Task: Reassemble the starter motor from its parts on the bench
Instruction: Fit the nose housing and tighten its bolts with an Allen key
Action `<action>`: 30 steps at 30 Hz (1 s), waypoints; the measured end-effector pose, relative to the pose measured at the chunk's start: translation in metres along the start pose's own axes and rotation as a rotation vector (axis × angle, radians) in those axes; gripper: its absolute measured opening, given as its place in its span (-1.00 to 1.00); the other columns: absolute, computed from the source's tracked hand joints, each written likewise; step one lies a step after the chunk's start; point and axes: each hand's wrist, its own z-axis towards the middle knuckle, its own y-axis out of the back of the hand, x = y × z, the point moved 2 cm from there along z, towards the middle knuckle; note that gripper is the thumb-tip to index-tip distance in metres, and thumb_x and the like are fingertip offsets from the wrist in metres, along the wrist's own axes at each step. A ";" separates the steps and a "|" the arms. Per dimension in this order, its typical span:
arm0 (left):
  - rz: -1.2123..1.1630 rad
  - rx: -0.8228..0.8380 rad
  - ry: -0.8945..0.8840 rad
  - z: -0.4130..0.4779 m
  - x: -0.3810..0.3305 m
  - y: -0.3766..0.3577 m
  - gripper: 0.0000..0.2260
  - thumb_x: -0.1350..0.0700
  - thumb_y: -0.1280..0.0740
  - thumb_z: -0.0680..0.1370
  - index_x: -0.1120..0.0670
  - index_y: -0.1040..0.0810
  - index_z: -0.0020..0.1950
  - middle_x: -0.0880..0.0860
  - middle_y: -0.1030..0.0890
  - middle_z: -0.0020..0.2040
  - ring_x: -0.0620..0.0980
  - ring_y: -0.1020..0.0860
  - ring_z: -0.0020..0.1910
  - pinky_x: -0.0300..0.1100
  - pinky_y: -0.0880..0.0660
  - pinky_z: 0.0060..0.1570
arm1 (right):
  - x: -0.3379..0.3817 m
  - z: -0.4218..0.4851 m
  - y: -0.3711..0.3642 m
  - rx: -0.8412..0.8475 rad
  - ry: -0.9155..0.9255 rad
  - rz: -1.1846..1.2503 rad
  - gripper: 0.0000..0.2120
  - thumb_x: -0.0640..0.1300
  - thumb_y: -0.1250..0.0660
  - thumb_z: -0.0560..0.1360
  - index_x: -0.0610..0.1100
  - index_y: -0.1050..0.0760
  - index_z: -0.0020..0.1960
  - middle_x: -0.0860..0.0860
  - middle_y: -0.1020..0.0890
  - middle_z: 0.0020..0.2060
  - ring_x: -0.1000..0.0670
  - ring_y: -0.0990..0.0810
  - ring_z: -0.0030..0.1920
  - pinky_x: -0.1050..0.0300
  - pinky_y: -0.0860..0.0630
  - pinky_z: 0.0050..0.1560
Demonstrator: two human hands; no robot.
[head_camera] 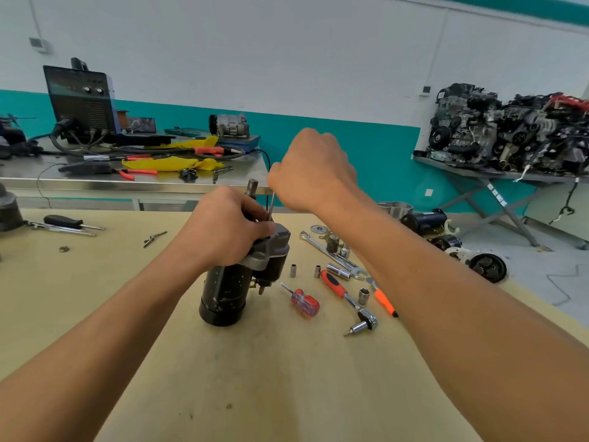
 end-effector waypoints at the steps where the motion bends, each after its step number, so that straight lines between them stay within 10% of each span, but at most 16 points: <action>1: -0.001 0.013 -0.005 0.001 0.001 0.001 -0.94 0.06 -0.48 0.53 0.00 -0.73 -0.03 -0.08 -0.66 -0.15 -0.14 -0.60 -0.19 -0.27 -0.49 -0.31 | -0.001 0.002 0.000 0.035 0.018 0.010 -0.63 -0.12 -0.31 0.51 -0.07 -0.20 -0.38 0.00 -0.34 -0.40 0.03 -0.29 -0.41 0.15 -0.14 -0.44; 12: -0.207 0.202 -0.090 -0.004 0.019 0.025 -0.84 0.07 -0.56 0.40 -0.11 -0.75 -0.05 -0.27 -0.62 -0.02 -0.34 -0.61 -0.09 -0.42 -0.52 -0.27 | -0.051 0.025 0.023 -0.037 -0.342 0.769 -0.69 -0.03 -0.27 0.57 -0.08 -0.39 -0.33 0.08 -0.36 -0.58 0.06 -0.33 -0.53 0.23 -0.22 -0.51; 25: -0.334 0.226 -0.137 -0.002 0.042 0.047 -0.86 0.15 -0.43 0.45 0.04 -0.76 -0.06 0.00 -0.74 -0.05 0.01 -0.71 -0.09 -0.20 -0.64 -0.23 | -0.139 -0.054 -0.104 0.178 -0.523 0.748 -0.60 -0.03 -0.21 0.66 -0.19 -0.56 -0.26 0.04 -0.49 -0.58 0.08 -0.42 -0.56 0.21 -0.40 -0.52; 30: -0.394 0.224 -0.197 -0.005 0.042 0.048 -0.95 0.22 -0.42 0.44 0.17 -0.68 -0.16 0.06 -0.73 -0.01 0.03 -0.70 0.04 -0.17 -0.66 -0.07 | -0.148 -0.055 -0.114 0.231 -0.358 0.354 -0.58 0.03 -0.24 0.63 -0.16 -0.65 -0.26 -0.07 -0.68 -0.36 -0.08 -0.62 -0.30 0.04 -0.51 -0.22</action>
